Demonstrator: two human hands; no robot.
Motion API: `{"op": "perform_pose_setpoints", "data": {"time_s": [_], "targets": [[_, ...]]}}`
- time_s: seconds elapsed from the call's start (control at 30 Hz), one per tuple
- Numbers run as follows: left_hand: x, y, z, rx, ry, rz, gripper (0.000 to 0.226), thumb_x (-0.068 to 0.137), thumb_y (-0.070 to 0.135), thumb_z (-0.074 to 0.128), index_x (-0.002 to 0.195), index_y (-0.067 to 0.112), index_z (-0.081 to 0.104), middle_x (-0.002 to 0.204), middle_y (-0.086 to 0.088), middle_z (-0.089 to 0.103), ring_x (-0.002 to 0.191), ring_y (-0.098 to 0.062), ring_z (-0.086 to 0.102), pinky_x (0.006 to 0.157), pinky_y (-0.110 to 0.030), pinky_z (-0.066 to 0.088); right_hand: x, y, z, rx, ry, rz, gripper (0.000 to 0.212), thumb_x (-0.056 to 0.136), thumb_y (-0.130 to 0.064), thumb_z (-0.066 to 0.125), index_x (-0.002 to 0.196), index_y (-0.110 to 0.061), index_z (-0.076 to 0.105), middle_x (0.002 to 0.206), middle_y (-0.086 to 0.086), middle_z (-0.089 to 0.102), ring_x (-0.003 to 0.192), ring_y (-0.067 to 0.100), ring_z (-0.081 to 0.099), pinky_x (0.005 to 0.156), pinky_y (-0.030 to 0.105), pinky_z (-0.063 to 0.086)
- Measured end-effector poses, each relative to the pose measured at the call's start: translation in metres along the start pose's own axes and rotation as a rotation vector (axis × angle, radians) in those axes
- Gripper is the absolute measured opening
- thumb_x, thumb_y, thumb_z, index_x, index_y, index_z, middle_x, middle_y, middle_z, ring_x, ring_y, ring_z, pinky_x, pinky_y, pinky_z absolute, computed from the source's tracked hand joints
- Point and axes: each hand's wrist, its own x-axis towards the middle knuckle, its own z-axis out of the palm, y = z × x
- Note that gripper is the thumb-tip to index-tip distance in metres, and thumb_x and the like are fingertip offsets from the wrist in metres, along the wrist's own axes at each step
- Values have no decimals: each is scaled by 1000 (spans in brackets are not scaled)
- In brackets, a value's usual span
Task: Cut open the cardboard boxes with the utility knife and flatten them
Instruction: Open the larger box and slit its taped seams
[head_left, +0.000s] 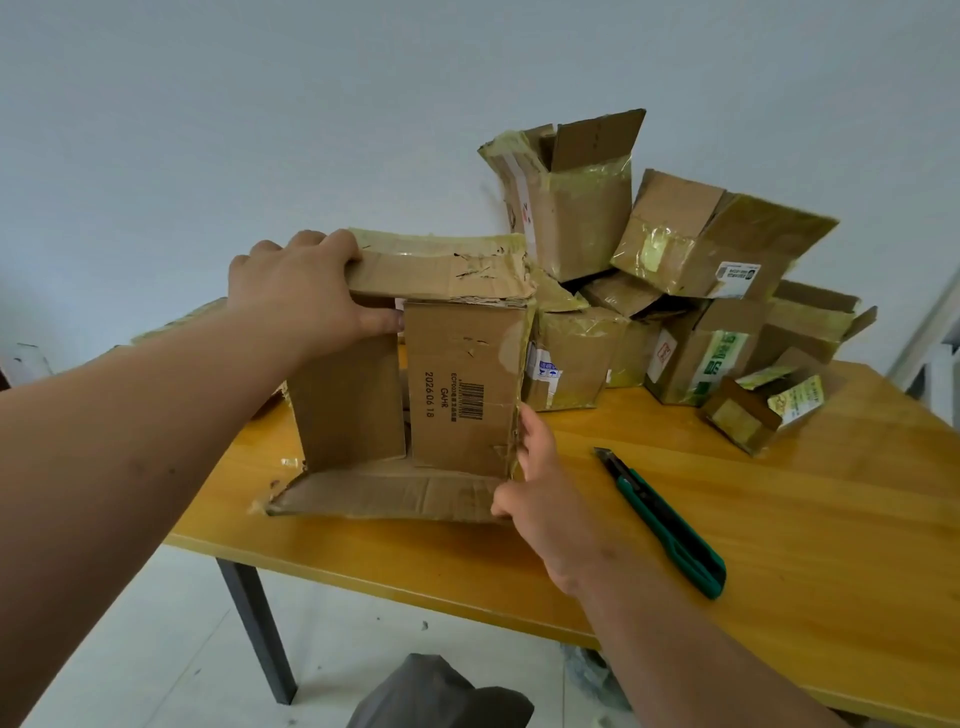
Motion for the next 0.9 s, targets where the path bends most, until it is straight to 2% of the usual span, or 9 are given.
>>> {"op": "perform_pose_setpoints", "data": {"time_s": [0.1, 0.17, 0.3, 0.4, 0.47, 0.57, 0.7, 0.8, 0.9], "targets": [[1, 6, 1, 34, 19, -14, 73, 70, 78, 55, 124, 29, 48, 123, -4, 53, 111, -37, 48, 92, -48, 36, -6, 5, 0, -130, -37, -29, 111, 82, 14, 60, 153, -46, 0, 163, -14, 13, 150, 14, 14, 112, 33, 28], [0, 9, 2, 57, 27, -41, 70, 71, 78, 54, 123, 31, 48, 122, -3, 53, 111, -36, 47, 90, -48, 34, -4, 4, -1, -208, -31, -34, 115, 80, 12, 65, 154, -44, -4, 164, -11, 11, 151, 15, 13, 114, 34, 28], [-3, 11, 2, 47, 32, -71, 64, 73, 73, 54, 121, 31, 50, 120, -2, 52, 115, -34, 39, 84, -47, 33, 1, 0, -8, -313, -19, -46, 117, 76, 3, 77, 155, -38, 0, 161, -8, 20, 148, 15, 21, 114, 33, 34], [-4, 12, -1, -35, 9, -56, 66, 73, 70, 57, 124, 28, 49, 119, -4, 48, 118, -35, 37, 81, -46, 38, 5, -7, -14, -277, 31, -55, 110, 78, -2, 78, 156, -33, 6, 155, -6, 32, 138, 12, 34, 104, 27, 36], [-4, 12, -5, -99, -37, -33, 70, 71, 66, 59, 128, 26, 47, 116, -3, 46, 119, -35, 35, 78, -43, 40, 8, -12, -12, -270, 93, -73, 112, 78, -9, 81, 156, -34, 4, 154, -5, 35, 138, 15, 38, 106, 32, 39], [-3, 11, -13, -135, -155, 25, 79, 66, 64, 60, 132, 24, 45, 114, -3, 42, 119, -34, 33, 81, -38, 34, 10, -22, -4, -353, 192, -120, 122, 74, -21, 87, 156, -36, -2, 162, -6, 23, 147, 19, 26, 114, 39, 32], [-5, 8, -29, -190, -305, 14, 94, 52, 62, 54, 136, 23, 43, 130, -7, 42, 123, -32, 30, 86, -36, 29, 11, -37, 9, -490, 340, -199, 128, 73, -37, 86, 155, -34, -12, 163, -2, 16, 148, 20, 23, 115, 40, 30], [-6, 3, -34, -290, -376, -7, 95, 50, 56, 60, 138, 25, 43, 134, -5, 41, 125, -30, 28, 87, -37, 33, 13, -45, 22, -571, 372, -204, 132, 73, -48, 84, 154, -28, -19, 164, 4, 12, 150, 24, 19, 118, 42, 25], [-8, -3, -38, -396, -446, -6, 98, 48, 48, 67, 140, 25, 41, 134, -4, 42, 123, -27, 35, 96, -42, 41, 18, -51, 34, -616, 407, -159, 137, 71, -58, 80, 153, -22, -24, 165, 7, 8, 150, 27, 16, 120, 42, 21]]}}
